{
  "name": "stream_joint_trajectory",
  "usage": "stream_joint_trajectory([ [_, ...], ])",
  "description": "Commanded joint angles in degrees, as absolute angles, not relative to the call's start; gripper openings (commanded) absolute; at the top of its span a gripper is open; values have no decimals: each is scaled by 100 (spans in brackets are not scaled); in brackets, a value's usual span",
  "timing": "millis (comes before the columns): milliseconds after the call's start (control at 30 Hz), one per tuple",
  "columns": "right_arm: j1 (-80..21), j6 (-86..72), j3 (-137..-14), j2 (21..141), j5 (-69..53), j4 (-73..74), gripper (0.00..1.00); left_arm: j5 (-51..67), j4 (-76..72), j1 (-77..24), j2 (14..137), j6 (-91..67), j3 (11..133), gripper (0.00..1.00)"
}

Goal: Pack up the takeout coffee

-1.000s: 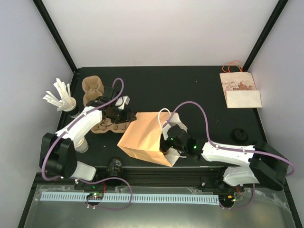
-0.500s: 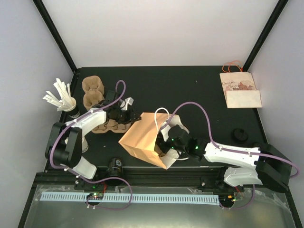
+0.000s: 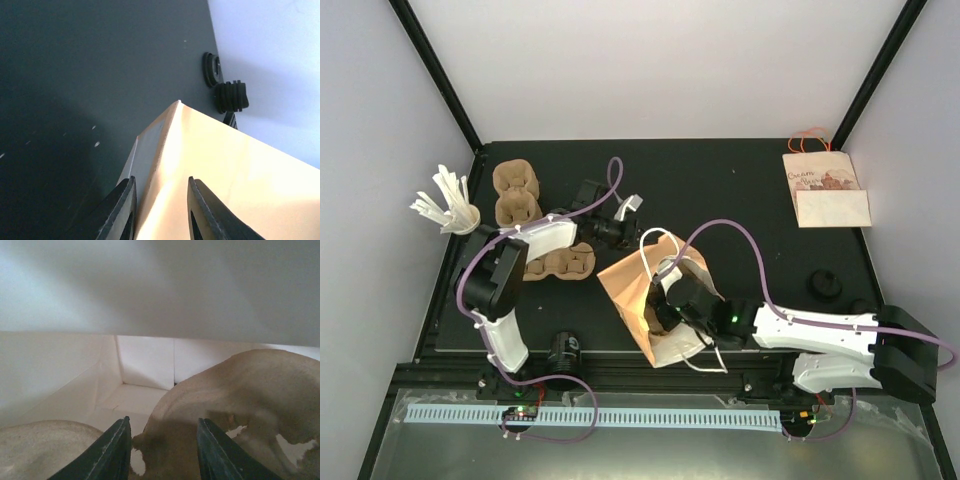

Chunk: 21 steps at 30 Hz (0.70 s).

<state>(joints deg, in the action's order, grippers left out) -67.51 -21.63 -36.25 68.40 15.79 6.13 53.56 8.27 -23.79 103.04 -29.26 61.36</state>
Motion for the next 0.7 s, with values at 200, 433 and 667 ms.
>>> stream_joint_trajectory([
  [200, -6966, -2910, -3610, 6531, 2228, 1483, 51, 6082, 536, -2750, 10621, -2850, 6911, 32],
  [433, -6970, -3217, -3491, 5964, 2307, 1843, 63, 6052, 654, -2759, 10724, -2704, 6993, 36],
  [667, -6964, -2753, -3503, 5704, 1495, 1890, 70, 5892, 1208, -2752, 10472, -2315, 7192, 49],
])
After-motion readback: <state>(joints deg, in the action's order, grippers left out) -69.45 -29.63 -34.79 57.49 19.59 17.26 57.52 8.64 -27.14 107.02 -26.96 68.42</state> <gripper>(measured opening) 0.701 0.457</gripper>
